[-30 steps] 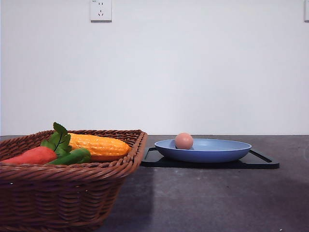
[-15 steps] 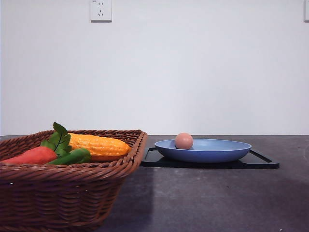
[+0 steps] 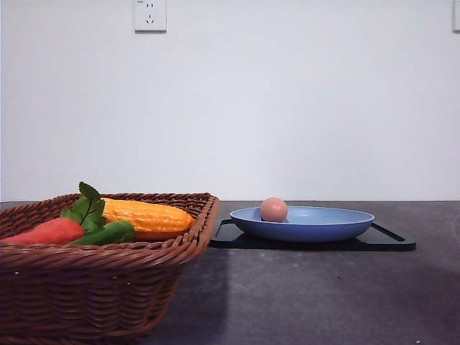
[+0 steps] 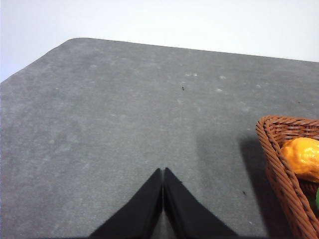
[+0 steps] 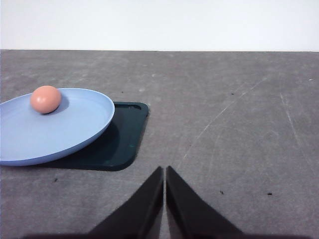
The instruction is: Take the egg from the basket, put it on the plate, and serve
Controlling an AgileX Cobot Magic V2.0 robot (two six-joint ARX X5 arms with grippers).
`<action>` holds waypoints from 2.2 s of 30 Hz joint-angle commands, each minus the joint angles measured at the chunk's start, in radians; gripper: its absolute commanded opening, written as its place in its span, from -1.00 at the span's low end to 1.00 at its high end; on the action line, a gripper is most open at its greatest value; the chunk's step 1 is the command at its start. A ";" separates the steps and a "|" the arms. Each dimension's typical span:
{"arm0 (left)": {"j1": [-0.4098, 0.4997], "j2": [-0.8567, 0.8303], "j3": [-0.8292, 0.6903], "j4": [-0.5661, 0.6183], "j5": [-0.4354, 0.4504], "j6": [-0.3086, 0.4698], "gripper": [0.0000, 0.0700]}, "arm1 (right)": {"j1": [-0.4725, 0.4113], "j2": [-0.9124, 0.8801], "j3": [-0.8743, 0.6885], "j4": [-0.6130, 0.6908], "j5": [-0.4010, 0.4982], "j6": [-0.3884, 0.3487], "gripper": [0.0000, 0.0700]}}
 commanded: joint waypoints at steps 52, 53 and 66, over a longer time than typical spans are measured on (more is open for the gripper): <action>0.002 -0.002 -0.023 -0.019 0.003 -0.004 -1.00 | 0.000 -0.003 -0.006 0.010 0.001 0.010 -1.00; 0.002 -0.002 -0.023 -0.019 0.003 -0.004 -1.00 | 0.000 -0.003 -0.006 0.010 0.001 0.010 -1.00; 0.002 -0.002 -0.023 -0.019 0.003 -0.003 -1.00 | 0.000 -0.003 -0.006 0.010 0.001 0.010 -1.00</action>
